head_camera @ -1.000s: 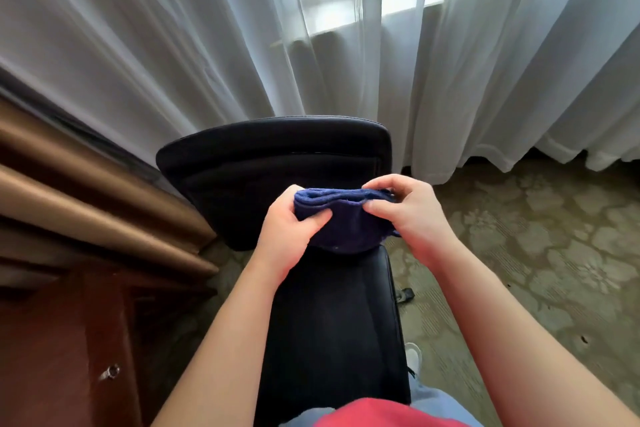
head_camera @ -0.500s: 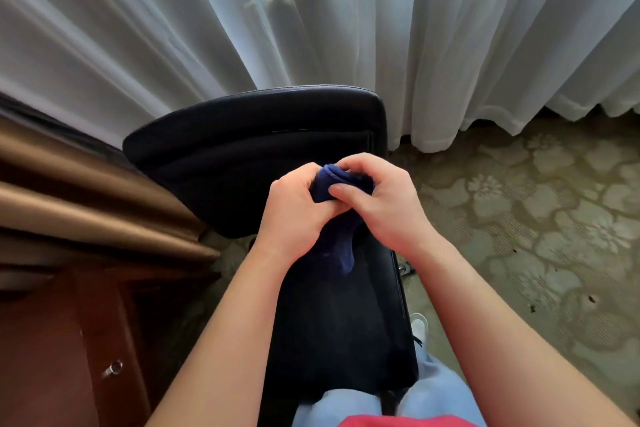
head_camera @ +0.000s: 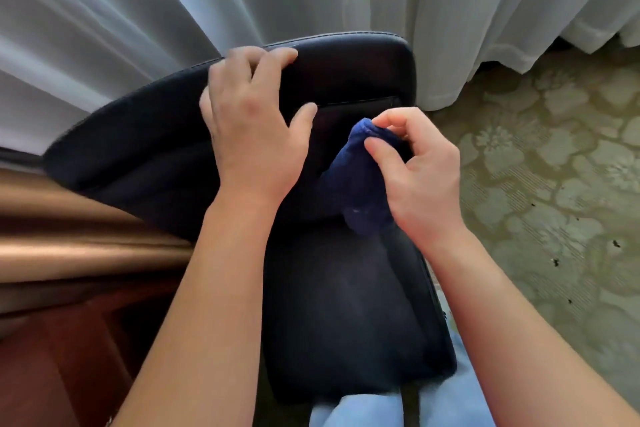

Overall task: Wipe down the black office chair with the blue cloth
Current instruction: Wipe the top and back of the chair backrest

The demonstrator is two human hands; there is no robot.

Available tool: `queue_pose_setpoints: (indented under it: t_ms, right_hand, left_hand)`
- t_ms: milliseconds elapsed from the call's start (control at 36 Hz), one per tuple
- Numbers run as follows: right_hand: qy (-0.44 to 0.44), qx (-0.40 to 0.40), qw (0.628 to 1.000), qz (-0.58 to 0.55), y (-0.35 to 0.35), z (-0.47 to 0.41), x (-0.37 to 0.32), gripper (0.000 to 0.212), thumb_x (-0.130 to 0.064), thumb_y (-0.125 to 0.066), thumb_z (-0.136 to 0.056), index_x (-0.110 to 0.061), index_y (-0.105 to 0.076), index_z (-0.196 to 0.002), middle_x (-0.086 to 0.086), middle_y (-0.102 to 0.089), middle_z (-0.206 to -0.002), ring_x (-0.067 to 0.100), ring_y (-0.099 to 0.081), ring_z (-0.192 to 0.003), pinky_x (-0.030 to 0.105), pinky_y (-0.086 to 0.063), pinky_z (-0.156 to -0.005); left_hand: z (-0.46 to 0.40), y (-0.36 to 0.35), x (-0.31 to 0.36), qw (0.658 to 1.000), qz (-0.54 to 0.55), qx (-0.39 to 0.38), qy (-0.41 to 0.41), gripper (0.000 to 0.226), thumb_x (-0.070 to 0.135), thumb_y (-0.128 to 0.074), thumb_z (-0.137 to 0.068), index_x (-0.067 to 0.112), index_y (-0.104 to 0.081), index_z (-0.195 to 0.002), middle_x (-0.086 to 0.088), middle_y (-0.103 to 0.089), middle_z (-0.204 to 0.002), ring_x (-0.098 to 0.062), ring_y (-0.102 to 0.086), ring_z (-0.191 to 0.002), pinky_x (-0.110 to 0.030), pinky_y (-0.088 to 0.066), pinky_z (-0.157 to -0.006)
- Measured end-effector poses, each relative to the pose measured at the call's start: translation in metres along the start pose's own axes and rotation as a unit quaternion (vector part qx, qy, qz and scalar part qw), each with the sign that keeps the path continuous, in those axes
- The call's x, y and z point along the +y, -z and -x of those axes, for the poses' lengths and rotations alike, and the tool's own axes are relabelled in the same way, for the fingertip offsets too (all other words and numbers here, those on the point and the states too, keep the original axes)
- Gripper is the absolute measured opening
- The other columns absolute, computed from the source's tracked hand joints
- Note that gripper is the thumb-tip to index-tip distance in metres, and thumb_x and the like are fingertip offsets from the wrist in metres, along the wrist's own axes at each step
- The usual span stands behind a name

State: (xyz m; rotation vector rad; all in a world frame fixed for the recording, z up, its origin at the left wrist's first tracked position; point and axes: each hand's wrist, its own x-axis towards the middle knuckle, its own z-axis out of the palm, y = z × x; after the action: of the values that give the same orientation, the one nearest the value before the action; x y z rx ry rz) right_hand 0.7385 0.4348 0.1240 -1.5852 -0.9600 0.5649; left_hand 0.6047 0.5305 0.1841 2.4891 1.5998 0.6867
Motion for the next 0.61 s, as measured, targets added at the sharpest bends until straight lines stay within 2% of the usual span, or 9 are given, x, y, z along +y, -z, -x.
queue_pose_setpoints:
  t_ms: [83,139,194,333,472,611]
  right_hand:
    - [-0.005,0.029,0.999,0.022,-0.005,-0.001,0.009,0.015,-0.002,-0.066,-0.088,-0.012,-0.069,-0.099,-0.003,-0.068,-0.093,0.006,-0.063,-0.092,0.014,-0.044,-0.085]
    - [-0.002,0.047,0.998,0.039,-0.008,0.000,0.013,0.016,-0.002,-0.067,-0.088,-0.011,-0.071,-0.101,-0.001,-0.068,-0.094,0.005,-0.063,-0.092,0.017,-0.046,-0.086]
    - [0.017,0.068,0.996,0.058,-0.009,-0.001,0.014,0.016,-0.002,-0.067,-0.089,-0.009,-0.072,-0.102,0.000,-0.068,-0.093,0.009,-0.063,-0.090,0.021,-0.048,-0.086]
    - [0.084,0.133,0.983,0.100,-0.012,-0.020,0.007,0.014,-0.001,-0.066,-0.091,-0.003,-0.074,-0.103,0.008,-0.064,-0.087,0.012,-0.059,-0.081,0.015,-0.044,-0.079]
    - [0.062,0.149,0.972,0.170,-0.020,-0.035,0.020,0.013,-0.007,-0.065,-0.092,-0.008,-0.075,-0.099,0.008,-0.059,-0.082,0.014,-0.054,-0.074,0.019,-0.042,-0.070]
    - [0.052,0.150,0.969,0.192,-0.026,-0.030,0.031,0.013,-0.005,-0.063,-0.092,-0.007,-0.075,-0.098,0.007,-0.057,-0.081,0.013,-0.051,-0.072,0.025,-0.042,-0.064]
  left_hand:
    - [-0.012,-0.007,0.000,0.998,-0.057,0.011,-0.012,0.064,0.044,-0.078,-0.075,0.030,-0.056,-0.134,-0.003,-0.051,-0.128,-0.026,-0.046,-0.122,-0.059,-0.028,-0.114]
    - [-0.019,-0.014,-0.002,0.997,-0.073,-0.013,-0.015,0.071,0.050,-0.079,-0.072,0.034,-0.053,-0.136,0.000,-0.050,-0.130,-0.025,-0.045,-0.127,-0.062,-0.016,-0.119]
    - [-0.025,-0.020,-0.002,0.996,-0.085,-0.018,-0.018,0.074,0.053,-0.081,-0.070,0.035,-0.052,-0.135,0.002,-0.052,-0.129,-0.023,-0.045,-0.126,-0.061,-0.012,-0.121]
    - [-0.033,-0.030,-0.006,0.995,-0.098,0.022,-0.008,0.069,0.056,-0.082,-0.064,0.033,-0.059,-0.125,0.003,-0.060,-0.117,-0.022,-0.053,-0.116,-0.056,-0.025,-0.116]
    - [-0.037,-0.037,-0.009,0.994,-0.095,0.052,-0.013,0.062,0.058,-0.081,-0.062,0.035,-0.063,-0.118,0.006,-0.063,-0.108,-0.020,-0.056,-0.108,-0.052,-0.035,-0.107]
    - [-0.040,-0.040,-0.010,0.994,-0.077,0.070,-0.012,0.057,0.059,-0.080,-0.060,0.037,-0.066,-0.111,0.010,-0.063,-0.100,-0.017,-0.057,-0.101,-0.044,-0.036,-0.101]
